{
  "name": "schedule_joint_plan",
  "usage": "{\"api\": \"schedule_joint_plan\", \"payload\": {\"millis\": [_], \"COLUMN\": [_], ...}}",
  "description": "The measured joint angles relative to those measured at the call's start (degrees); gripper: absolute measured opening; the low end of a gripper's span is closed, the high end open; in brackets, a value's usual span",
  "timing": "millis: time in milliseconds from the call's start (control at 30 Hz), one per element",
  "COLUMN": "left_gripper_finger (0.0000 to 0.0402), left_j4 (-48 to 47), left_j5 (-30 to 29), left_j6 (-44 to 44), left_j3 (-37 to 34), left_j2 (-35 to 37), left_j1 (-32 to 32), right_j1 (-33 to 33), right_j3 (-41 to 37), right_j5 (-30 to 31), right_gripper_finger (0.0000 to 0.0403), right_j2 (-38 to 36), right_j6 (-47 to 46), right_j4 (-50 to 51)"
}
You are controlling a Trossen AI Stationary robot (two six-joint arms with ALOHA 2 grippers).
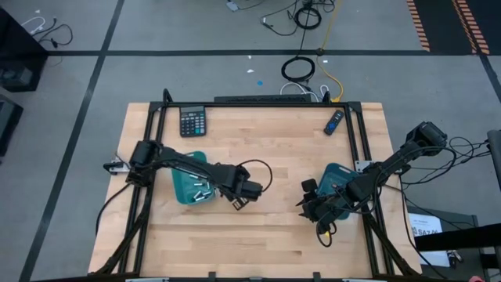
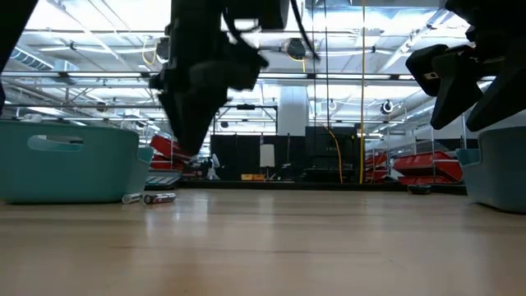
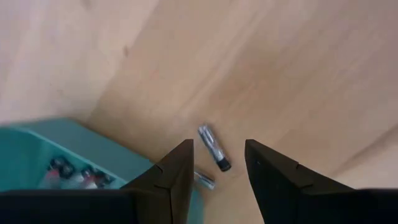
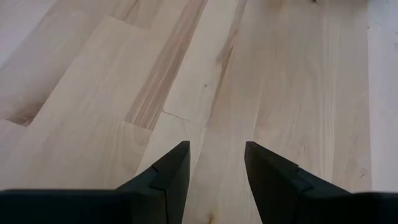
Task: Sort batteries
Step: Put the right white battery into the left blue bin
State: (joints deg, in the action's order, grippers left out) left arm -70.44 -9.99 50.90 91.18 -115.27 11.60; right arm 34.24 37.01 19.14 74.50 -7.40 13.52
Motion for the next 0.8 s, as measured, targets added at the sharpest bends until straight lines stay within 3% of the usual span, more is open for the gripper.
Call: {"api": "schedule_joint_plan", "payload": {"millis": [333, 567, 800], "left_gripper_finger": [0.0154, 0.0154, 0.0155], "left_j4": [-0.2, 0.1, 6.8], "left_j5": [2.5, 3.9, 5.4], "left_j6": [2.9, 3.8, 0.3], "left_j3": [-0.1, -4.7, -8.4], "left_j2": [-3.4, -3.4, -3.5], "left_j1": [0.0, 0.0, 0.0], "right_j1": [0.0, 0.0, 0.0], "right_j3": [0.0, 0.0, 0.0], "right_j5": [0.0, 0.0, 0.0], "right_gripper_finger": [0.0145, 0.0145, 0.0145], "right_j2": [0.0, 0.0, 0.0], "right_j6": [0.0, -0.1, -0.1], "right_j4": [0.1, 0.1, 0.1]}}
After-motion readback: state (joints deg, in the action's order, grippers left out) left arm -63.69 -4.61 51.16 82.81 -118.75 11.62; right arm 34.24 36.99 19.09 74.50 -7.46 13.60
